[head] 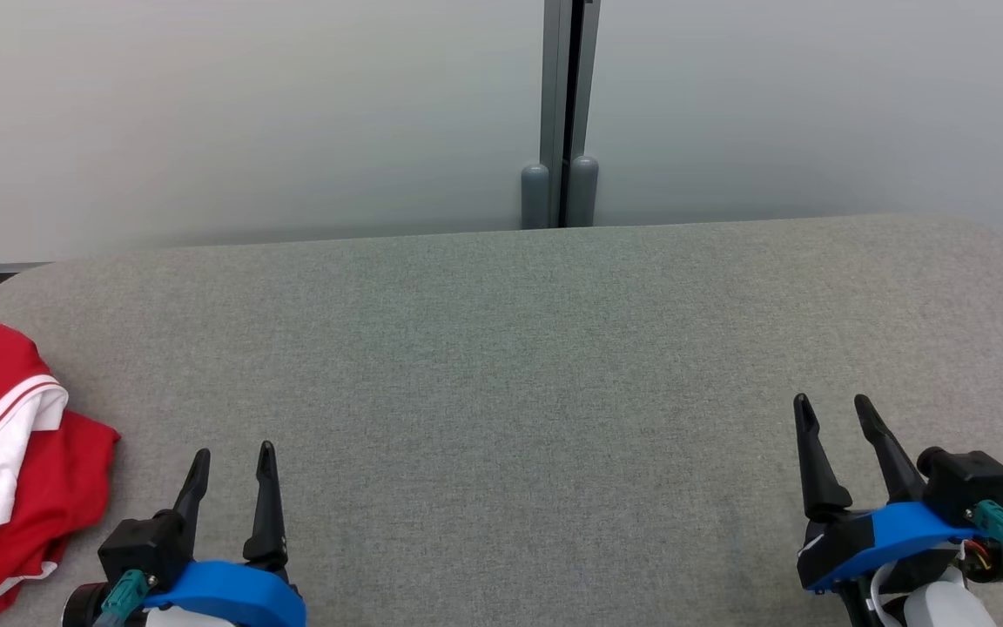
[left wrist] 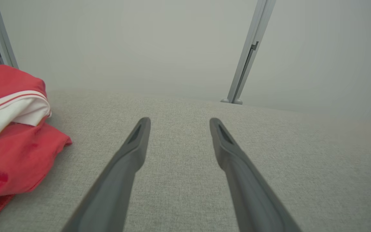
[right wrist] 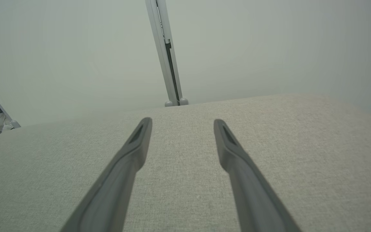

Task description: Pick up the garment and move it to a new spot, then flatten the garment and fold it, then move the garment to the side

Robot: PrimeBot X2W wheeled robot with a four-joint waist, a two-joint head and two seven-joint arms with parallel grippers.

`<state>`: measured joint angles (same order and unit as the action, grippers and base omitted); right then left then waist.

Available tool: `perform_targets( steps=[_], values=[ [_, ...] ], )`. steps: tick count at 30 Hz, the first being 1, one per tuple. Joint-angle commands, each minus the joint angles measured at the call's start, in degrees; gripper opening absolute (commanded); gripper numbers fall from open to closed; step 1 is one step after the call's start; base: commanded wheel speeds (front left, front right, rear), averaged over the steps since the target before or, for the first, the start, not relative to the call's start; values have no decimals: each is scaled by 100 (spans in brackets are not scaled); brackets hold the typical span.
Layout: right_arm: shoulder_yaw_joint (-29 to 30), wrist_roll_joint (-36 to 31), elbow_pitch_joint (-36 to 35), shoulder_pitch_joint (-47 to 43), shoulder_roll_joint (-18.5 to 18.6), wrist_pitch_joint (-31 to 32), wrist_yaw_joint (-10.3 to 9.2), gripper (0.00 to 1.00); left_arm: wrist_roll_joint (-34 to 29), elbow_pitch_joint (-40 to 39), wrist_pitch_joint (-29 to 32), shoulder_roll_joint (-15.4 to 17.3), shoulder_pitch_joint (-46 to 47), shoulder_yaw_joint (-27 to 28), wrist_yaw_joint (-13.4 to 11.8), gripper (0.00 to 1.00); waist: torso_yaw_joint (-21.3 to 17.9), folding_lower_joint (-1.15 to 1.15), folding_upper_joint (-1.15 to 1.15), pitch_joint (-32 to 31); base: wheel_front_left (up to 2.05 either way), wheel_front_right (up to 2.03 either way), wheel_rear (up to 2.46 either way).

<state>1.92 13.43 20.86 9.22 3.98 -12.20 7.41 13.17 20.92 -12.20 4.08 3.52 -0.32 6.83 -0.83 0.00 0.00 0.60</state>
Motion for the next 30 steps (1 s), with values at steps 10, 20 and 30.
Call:
perform_targets(
  steps=[10, 20, 30],
  values=[
    [35, -593, 131, 127, -26, -152, 12, 100, -505, 102, -154, -28, -47, 60, -82, 100, -1, 0, 0, 4, 0, 0, 0],
    [167, -968, 131, 115, -63, -262, 9, 100, -907, 98, -262, -47, -16, 150, -88, 100, -15, 0, 0, 7, 0, 0, 0],
    [160, -1169, 188, 109, -78, -310, 9, 100, -1107, 148, -308, -74, 0, 163, -75, 100, 40, 0, 0, 31, 0, 0, 0]
  ],
)
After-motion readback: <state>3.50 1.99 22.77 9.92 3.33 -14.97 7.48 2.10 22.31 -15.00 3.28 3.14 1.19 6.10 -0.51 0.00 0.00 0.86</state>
